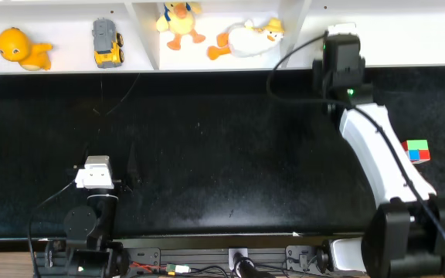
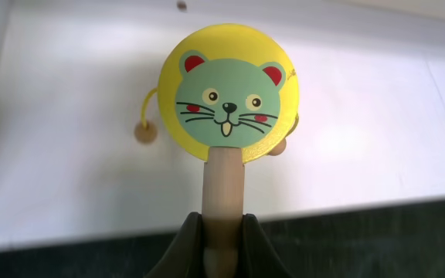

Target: Store Toys

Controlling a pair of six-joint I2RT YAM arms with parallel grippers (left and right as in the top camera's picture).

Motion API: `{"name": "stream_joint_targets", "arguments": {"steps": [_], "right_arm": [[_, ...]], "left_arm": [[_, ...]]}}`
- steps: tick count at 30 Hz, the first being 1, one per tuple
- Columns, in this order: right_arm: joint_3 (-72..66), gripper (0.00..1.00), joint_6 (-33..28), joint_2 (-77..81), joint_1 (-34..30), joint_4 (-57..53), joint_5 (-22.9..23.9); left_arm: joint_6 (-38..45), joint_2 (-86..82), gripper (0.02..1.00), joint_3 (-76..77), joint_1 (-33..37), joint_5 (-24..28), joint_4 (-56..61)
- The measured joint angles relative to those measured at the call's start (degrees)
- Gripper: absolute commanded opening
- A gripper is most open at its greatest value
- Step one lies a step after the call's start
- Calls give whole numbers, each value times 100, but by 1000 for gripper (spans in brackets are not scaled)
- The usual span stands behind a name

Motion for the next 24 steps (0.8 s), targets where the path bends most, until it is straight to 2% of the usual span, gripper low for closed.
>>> {"name": "stream_joint_targets", "arguments": {"steps": [7, 15, 17, 20, 22, 23, 24], "right_arm": [[656, 45, -68, 732, -170, 37, -310], [767, 45, 46, 1165, -424, 42, -688], [776, 102, 72, 1165, -444, 46, -728], [778, 53, 109, 1165, -444, 50, -767], [778, 123, 116, 1167, -444, 48, -793], [780, 240, 120, 1165, -444, 48, -817], [780, 314, 153, 1167, -444, 48, -839]], "left_arm": [[0, 2, 996, 0, 2, 0, 0], [0, 0, 998, 0, 2, 0, 0], [0, 0, 998, 0, 2, 0, 0], [0, 0, 998, 0, 0, 0, 0], [0, 0, 998, 0, 2, 0, 0], [0, 0, 998, 0, 2, 0, 0], [0, 0, 998, 0, 0, 0, 0]]}}
